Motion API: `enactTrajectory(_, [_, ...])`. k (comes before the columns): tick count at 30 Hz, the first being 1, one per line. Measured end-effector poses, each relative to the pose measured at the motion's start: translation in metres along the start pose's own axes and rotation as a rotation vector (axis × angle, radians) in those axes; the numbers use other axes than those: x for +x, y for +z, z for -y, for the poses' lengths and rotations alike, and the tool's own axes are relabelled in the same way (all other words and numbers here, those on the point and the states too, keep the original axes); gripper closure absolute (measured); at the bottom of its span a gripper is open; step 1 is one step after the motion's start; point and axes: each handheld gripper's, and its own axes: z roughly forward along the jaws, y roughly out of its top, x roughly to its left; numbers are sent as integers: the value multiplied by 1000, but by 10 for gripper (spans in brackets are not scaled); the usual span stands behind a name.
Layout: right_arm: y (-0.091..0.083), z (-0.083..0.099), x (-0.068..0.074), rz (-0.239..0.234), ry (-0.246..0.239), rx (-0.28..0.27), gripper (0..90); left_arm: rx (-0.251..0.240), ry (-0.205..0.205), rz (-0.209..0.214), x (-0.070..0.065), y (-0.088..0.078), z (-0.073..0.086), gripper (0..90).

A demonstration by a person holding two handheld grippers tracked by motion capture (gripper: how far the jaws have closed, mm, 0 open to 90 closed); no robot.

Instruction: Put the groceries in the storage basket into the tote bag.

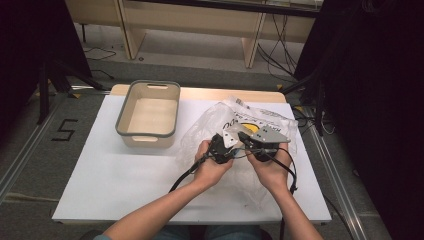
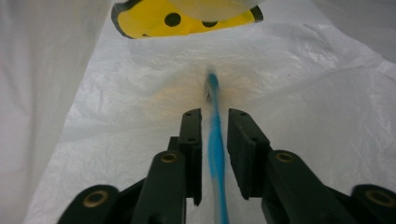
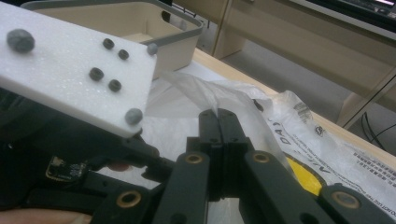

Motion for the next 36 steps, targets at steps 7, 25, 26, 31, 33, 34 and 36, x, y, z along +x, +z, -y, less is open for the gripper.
enactTrajectory(7, [-2, 2, -2, 2, 1, 6, 900, -6, 37, 57, 0, -32, 5, 630])
enactTrajectory(25, [3, 37, 1, -167, 21, 257, 900, -39, 5, 52, 34, -126, 44, 586])
enactTrajectory(26, [3, 40, 2, -179, 21, 275, 900, -36, -4, 42, 38, -127, 46, 585])
enactTrajectory(31, [7, 50, 5, -252, 5, 351, 900, -24, -27, -5, 52, -129, 54, 585])
enactTrajectory(33, [8, 54, 5, -275, -6, 376, 900, -10, -31, -21, 56, -128, 58, 585])
enactTrajectory(34, [8, 56, 6, -292, -9, 391, 900, -4, -33, -27, 58, -127, 59, 585])
enactTrajectory(36, [8, 59, 6, -314, -18, 410, 900, 7, -38, -45, 62, -126, 63, 583])
